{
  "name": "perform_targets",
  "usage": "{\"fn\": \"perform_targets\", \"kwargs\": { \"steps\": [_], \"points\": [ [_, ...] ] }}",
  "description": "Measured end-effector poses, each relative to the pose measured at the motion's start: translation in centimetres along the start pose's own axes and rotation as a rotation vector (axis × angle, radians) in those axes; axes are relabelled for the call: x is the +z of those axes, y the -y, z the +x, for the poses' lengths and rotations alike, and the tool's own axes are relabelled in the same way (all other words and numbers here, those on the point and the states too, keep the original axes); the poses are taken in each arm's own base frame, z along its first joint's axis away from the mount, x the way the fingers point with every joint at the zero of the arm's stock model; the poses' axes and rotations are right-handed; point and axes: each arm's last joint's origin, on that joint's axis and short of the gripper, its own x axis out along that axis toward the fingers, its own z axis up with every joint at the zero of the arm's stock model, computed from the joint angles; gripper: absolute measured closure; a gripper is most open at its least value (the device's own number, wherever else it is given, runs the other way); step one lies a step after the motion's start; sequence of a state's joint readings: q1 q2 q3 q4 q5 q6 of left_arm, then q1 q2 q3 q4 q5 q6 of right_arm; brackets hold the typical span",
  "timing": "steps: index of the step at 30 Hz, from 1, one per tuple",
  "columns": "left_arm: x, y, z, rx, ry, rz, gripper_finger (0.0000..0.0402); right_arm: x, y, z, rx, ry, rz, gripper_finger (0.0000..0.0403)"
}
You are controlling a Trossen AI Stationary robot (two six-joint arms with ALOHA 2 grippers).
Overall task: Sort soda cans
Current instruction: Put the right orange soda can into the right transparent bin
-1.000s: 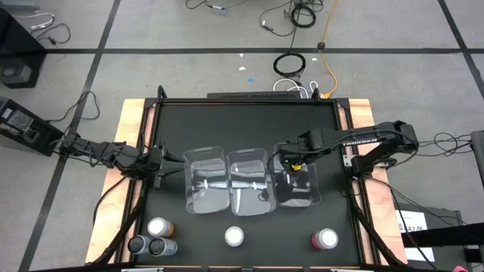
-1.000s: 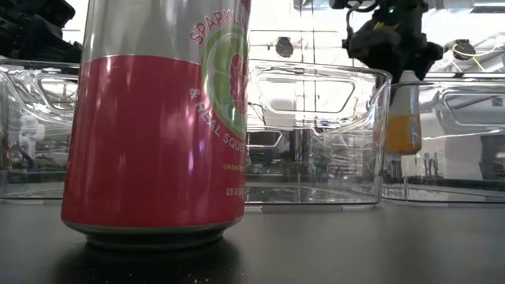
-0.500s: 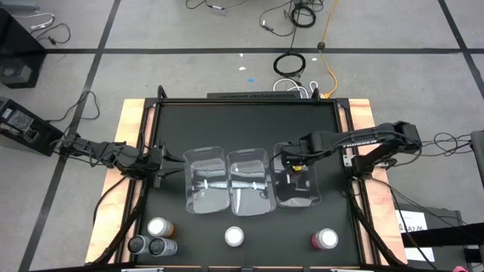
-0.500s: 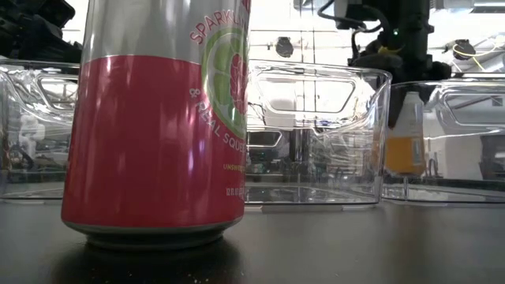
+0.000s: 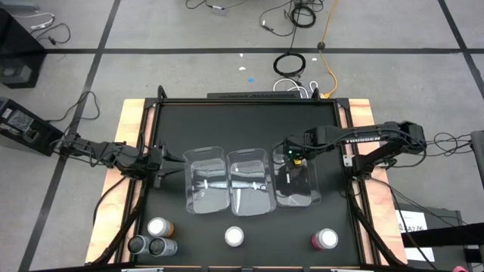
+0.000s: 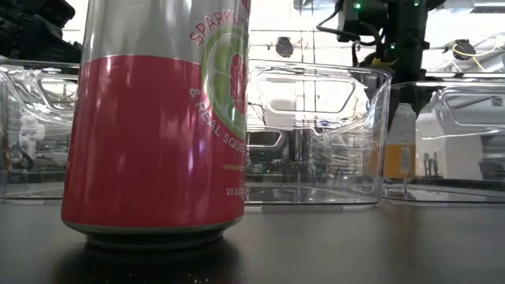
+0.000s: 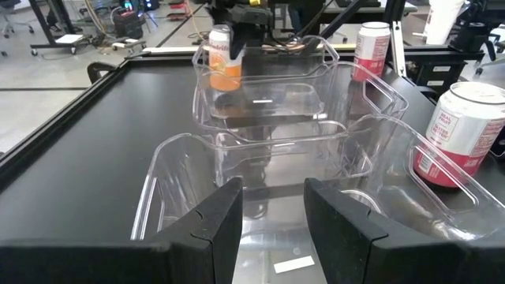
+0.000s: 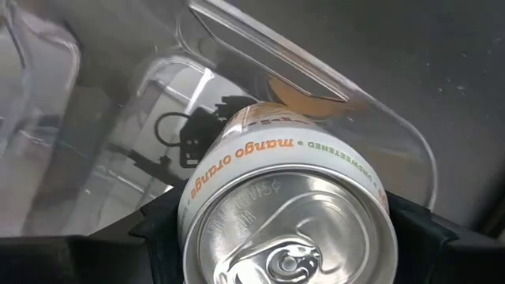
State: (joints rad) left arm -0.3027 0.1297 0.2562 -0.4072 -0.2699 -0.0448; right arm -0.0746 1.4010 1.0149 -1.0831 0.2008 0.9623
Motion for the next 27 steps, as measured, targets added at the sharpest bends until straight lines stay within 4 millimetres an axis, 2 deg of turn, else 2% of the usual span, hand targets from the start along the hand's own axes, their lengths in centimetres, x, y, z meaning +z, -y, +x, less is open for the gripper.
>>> {"fn": "perform_targets", "kwargs": {
  "steps": [6, 13, 27],
  "points": [
    [0.00, 0.00, 0.00, 0.000, 0.000, -0.001, 0.0253, 0.38, 0.32, 0.20, -0.003, -0.022, -0.009, 0.0123],
    [0.00, 0.00, 0.00, 0.000, 0.000, -0.002, 0.0253, 0.29, 0.42, 0.20, -0.012, -0.034, -0.004, 0.0087],
    [0.01, 0.00, 0.00, 0.000, 0.000, -0.001, 0.0253, 0.28, 0.40, 0.20, -0.011, -0.034, 0.014, 0.0080]
  ]
}}
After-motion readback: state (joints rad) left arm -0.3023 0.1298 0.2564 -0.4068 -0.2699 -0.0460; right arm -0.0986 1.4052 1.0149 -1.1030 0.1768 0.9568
